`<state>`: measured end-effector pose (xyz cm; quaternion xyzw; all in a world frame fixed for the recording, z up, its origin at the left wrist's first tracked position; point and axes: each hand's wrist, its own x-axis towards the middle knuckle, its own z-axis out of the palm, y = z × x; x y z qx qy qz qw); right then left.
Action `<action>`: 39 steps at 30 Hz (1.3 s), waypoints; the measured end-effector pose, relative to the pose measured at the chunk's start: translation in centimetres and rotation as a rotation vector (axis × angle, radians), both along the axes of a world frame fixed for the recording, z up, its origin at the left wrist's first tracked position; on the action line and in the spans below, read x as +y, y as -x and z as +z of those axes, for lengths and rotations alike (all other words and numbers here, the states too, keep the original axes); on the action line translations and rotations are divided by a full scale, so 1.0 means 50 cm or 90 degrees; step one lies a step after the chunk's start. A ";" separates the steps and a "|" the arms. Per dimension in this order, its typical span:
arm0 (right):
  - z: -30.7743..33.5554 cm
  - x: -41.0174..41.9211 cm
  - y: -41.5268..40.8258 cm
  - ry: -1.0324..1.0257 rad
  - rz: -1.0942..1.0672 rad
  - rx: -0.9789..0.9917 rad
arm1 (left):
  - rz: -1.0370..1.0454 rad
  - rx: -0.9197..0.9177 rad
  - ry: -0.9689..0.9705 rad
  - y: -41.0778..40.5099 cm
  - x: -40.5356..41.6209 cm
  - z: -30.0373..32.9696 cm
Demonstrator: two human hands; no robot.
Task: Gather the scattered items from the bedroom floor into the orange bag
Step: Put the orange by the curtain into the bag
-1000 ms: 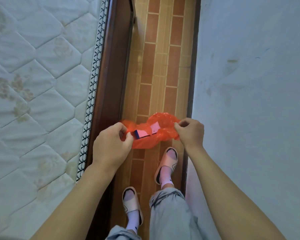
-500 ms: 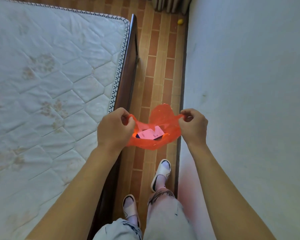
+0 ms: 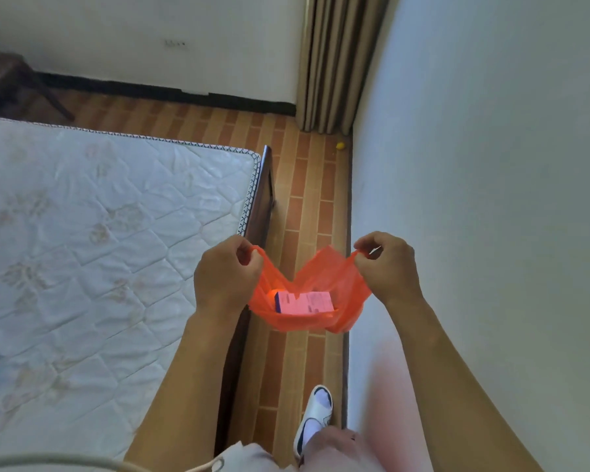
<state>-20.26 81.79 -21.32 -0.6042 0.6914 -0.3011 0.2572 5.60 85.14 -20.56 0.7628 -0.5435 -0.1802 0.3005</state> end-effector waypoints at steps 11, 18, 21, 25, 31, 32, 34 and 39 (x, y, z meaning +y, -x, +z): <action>0.152 -0.227 -0.034 0.060 0.040 0.022 | 0.020 0.034 0.042 -0.074 -0.170 0.092; 0.212 -0.360 -0.089 0.093 -0.035 0.024 | -0.063 0.038 0.074 -0.121 -0.387 0.141; 0.231 -0.409 -0.100 0.106 -0.067 0.033 | -0.091 0.042 0.096 -0.140 -0.454 0.165; 0.237 -0.456 -0.107 0.153 -0.124 0.052 | -0.128 0.020 0.132 -0.154 -0.543 0.186; 0.234 -0.524 -0.091 0.175 -0.173 0.060 | -0.127 0.069 0.152 -0.150 -0.643 0.197; 0.231 -0.540 -0.086 0.181 -0.177 0.058 | -0.126 0.071 0.153 -0.146 -0.661 0.196; 0.225 -0.572 -0.077 0.182 -0.179 0.057 | -0.126 0.073 0.151 -0.135 -0.700 0.192; 0.190 -0.672 -0.043 0.160 -0.174 0.057 | -0.135 0.060 0.136 -0.092 -0.796 0.170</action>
